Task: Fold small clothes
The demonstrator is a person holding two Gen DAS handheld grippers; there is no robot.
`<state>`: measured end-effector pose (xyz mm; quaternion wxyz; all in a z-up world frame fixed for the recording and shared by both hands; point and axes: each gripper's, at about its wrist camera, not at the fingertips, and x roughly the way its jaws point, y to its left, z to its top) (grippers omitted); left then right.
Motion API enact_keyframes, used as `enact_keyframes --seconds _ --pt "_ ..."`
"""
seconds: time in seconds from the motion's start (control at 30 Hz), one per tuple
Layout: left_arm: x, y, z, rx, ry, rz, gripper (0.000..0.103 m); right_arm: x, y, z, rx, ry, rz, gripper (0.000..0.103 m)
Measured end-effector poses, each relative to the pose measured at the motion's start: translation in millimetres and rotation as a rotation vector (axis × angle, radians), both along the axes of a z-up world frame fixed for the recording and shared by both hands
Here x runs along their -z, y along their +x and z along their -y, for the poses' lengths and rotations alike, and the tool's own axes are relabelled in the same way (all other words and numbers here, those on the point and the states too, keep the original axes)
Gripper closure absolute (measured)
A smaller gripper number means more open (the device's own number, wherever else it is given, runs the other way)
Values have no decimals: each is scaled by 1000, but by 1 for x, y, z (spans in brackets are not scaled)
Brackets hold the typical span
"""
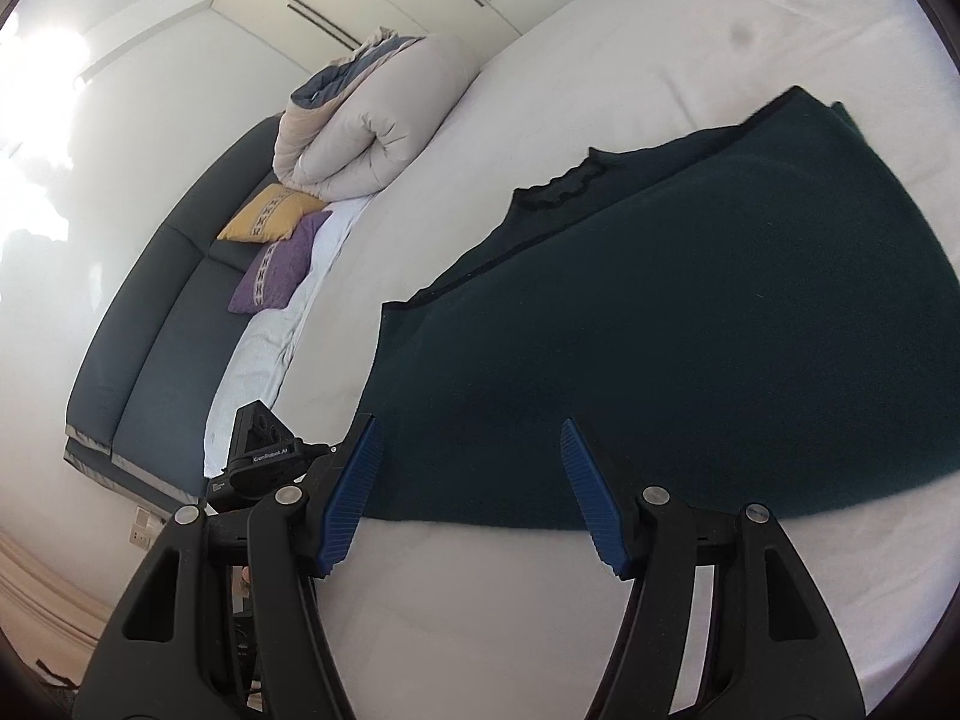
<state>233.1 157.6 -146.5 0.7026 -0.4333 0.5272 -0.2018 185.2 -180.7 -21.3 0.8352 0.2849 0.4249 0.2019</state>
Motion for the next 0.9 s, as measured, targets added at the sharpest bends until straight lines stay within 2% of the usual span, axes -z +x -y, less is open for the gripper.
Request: enact_keyframes --seconds 0.2,0.3,0.4,0.47,0.53,0.63,0.7,0.8,0.9 --pt "-13 -5 0 -22 -7 62 91 11 73 -49 -136 -16 -74 41" --pt "-19 -6 0 -31 -9 80 92 31 113 -68 -186 57 -149 41" --pt "-25 -7 2 -31 3 96 92 60 144 -72 -149 59 -245 41" --pt "-31 -7 5 -28 11 108 92 79 157 -68 -137 109 -279 43" --pt "-39 -6 10 -23 25 125 92 86 160 -63 -142 146 -255 44" --pt "-58 -4 25 -5 47 154 92 86 157 -66 -180 118 -193 44" --pt "-74 -1 40 23 68 183 92 83 157 -63 -185 129 -195 43" --pt "-103 5 75 79 126 235 92 79 160 -39 -149 239 -241 43" --pt "-126 14 123 140 157 283 92 70 164 -3 -108 315 -214 36"
